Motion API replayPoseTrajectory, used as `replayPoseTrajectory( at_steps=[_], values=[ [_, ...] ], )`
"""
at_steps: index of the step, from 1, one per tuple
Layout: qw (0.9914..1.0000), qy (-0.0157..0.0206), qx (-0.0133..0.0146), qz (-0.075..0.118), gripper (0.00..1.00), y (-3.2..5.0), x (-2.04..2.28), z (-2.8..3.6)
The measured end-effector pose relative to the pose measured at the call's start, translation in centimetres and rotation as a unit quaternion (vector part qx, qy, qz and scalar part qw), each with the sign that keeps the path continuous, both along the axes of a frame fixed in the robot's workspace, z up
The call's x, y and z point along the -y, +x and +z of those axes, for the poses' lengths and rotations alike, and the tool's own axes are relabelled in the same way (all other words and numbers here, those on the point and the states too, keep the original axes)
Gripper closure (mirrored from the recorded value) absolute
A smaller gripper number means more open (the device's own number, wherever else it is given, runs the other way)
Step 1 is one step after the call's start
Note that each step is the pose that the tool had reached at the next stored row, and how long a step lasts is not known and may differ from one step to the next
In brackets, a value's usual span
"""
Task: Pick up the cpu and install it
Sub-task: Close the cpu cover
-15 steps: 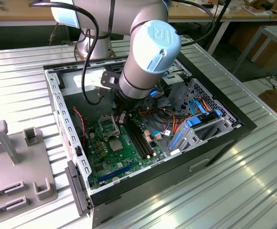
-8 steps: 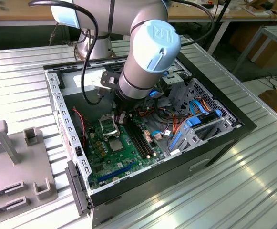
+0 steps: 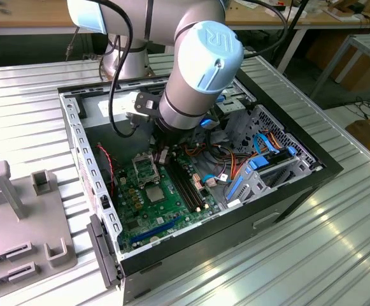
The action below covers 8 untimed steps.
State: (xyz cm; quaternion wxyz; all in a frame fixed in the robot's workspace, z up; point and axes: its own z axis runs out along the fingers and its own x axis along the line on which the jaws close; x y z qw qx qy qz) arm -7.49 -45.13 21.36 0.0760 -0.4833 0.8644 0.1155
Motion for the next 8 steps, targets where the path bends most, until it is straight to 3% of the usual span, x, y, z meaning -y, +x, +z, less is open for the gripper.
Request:
replayPoseTrajectory(
  at_steps=[8],
  values=[
    [0.99989, -0.0148, 0.0000, 0.000, 0.89, 0.00, 0.00, 0.38]
  ],
)
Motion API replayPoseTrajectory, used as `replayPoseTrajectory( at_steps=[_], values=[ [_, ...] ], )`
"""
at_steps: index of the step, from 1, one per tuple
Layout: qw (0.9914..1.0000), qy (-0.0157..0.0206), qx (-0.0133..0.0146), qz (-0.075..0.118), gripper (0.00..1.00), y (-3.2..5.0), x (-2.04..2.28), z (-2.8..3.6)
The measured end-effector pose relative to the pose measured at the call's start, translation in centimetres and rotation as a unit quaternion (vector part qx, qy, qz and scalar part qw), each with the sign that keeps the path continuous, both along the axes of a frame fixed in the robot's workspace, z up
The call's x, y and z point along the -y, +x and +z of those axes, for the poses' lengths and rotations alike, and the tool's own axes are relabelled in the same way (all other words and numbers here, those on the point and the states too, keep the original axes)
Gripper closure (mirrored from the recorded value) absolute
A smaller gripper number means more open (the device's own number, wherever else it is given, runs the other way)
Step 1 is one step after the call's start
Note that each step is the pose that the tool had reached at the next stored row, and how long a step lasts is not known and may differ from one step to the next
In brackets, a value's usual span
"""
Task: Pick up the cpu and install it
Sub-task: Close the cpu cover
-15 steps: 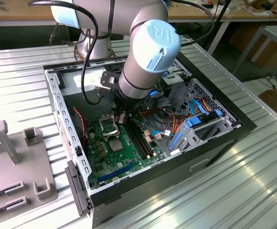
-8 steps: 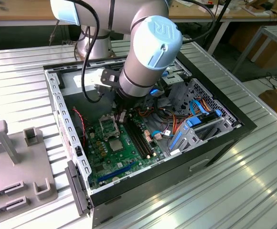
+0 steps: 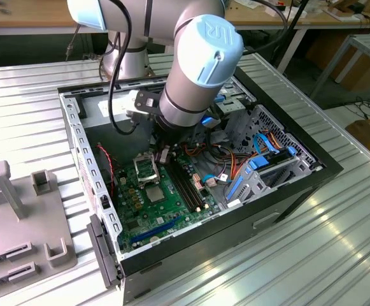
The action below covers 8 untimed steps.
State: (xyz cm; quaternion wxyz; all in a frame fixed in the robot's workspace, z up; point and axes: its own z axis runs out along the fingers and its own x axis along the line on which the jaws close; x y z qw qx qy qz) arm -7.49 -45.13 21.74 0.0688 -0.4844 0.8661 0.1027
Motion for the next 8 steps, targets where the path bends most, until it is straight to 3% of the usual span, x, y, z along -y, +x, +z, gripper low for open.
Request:
replayPoseTrajectory(
  at_steps=[3, 8],
  values=[
    [0.99999, -0.0048, 0.0000, 0.000, 0.89, 0.00, 0.01, 0.24],
    [0.99997, -0.0080, -0.0001, 0.000, 0.89, 0.00, 0.00, 0.66]
  ],
)
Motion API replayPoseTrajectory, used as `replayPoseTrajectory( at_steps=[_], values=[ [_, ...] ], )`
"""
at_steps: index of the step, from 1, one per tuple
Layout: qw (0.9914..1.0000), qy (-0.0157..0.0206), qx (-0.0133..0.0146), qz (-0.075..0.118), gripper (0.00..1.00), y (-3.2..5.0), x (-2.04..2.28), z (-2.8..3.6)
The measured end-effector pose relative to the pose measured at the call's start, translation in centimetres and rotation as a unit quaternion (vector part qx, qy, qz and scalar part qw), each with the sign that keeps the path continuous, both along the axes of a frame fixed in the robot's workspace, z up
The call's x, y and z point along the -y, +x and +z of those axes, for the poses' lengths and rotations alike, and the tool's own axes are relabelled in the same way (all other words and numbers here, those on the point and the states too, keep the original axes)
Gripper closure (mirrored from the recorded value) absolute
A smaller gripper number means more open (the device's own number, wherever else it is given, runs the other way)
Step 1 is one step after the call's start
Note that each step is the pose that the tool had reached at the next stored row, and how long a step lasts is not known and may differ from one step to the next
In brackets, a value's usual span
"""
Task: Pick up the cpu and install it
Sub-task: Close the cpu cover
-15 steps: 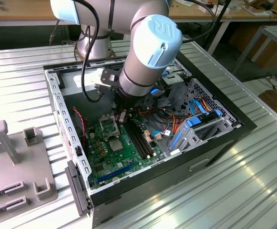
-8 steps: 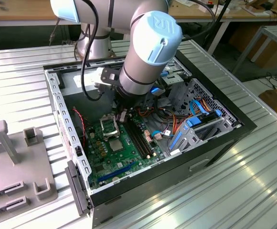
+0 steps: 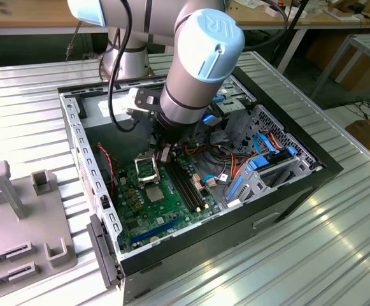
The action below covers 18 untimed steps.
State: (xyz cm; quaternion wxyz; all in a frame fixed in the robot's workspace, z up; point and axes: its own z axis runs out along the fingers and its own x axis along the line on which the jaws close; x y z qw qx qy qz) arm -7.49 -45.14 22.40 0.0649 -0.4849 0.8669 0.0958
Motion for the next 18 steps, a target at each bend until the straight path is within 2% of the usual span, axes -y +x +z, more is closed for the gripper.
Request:
replayPoseTrajectory(
  at_steps=[14, 18],
  values=[
    [0.99999, -0.0046, 0.0001, 0.000, 0.89, 0.00, 0.00, 0.78],
    [0.99996, -0.0087, 0.0000, 0.001, 0.89, -0.10, 0.01, 0.79]
  ],
)
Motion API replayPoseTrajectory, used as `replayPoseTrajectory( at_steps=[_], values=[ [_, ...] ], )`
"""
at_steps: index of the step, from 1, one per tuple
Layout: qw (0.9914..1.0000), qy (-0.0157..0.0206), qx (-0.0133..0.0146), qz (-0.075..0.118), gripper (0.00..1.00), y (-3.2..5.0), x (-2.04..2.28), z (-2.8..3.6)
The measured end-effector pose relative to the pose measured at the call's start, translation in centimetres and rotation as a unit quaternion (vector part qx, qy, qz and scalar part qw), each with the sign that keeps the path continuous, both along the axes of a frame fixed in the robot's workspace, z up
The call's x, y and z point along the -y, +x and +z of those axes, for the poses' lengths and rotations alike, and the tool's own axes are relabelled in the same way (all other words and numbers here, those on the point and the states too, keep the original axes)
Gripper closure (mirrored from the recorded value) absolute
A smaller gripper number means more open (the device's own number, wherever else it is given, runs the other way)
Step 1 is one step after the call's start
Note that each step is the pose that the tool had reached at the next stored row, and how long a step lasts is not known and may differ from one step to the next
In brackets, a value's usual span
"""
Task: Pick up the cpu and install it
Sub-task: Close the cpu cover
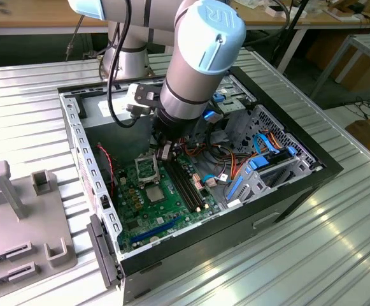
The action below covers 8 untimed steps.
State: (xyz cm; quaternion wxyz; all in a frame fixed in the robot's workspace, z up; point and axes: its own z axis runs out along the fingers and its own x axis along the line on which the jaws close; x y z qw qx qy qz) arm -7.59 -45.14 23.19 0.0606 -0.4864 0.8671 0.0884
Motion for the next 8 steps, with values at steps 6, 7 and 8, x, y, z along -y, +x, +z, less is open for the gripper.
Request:
replayPoseTrajectory(
  at_steps=[6, 7, 8],
  values=[
    [0.99999, -0.0034, 0.0000, 0.001, 0.89, -0.17, 0.00, 0.06],
    [0.99999, -0.0036, 0.0000, 0.002, 0.89, -0.19, 0.00, 0.10],
    [0.99999, -0.0037, 0.0000, 0.002, 0.89, -0.21, 0.00, 0.15]
  ],
)
